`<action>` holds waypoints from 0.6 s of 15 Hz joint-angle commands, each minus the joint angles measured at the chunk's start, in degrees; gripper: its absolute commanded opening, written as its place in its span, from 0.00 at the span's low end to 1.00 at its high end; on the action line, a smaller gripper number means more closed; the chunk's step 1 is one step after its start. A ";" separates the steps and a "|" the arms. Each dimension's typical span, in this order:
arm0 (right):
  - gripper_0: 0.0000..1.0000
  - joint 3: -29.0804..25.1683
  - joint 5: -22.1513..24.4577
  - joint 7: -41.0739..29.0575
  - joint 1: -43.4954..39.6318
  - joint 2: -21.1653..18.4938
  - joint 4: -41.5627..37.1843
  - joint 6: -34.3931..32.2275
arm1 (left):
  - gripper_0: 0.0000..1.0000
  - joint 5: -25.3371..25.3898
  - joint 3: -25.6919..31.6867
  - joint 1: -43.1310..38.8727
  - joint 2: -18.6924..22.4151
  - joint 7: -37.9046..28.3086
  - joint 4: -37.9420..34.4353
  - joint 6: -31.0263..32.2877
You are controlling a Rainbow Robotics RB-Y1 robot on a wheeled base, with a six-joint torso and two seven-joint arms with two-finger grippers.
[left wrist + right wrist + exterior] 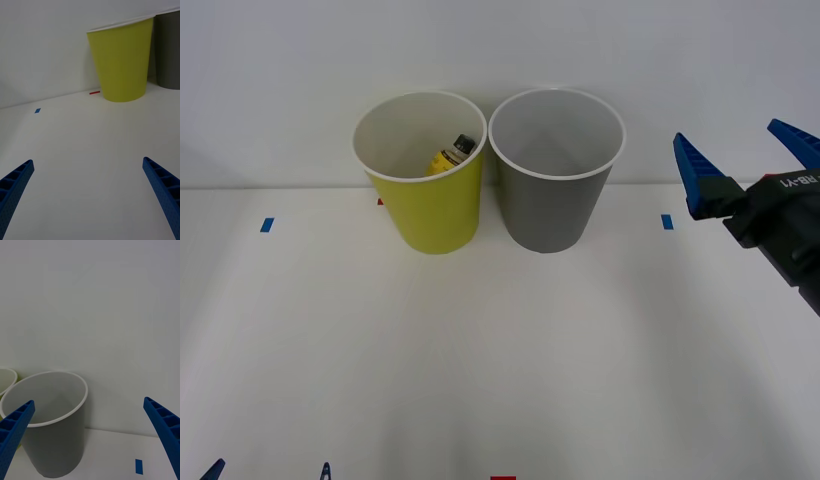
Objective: Put cans in the gray bin and PET bottles in the light green bin.
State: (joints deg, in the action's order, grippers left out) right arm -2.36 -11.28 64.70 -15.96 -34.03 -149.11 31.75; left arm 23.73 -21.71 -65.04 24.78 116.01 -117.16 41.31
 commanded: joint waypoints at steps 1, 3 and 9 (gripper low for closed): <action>1.00 -0.18 2.75 -0.72 -6.54 -0.07 1.36 -6.96 | 1.00 0.00 0.00 0.00 0.00 0.00 0.00 0.00; 1.00 0.34 2.75 -0.81 -9.88 0.02 7.08 -17.77 | 1.00 0.00 0.00 0.00 0.00 0.00 0.00 0.00; 1.00 1.57 6.71 -0.37 -18.05 2.04 22.19 -40.89 | 1.00 0.00 0.00 0.00 0.00 0.00 0.00 0.00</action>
State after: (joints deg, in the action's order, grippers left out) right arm -1.01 -5.40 64.13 -31.77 -33.06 -130.42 -5.01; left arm 23.73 -21.71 -65.04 24.78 116.02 -117.16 41.31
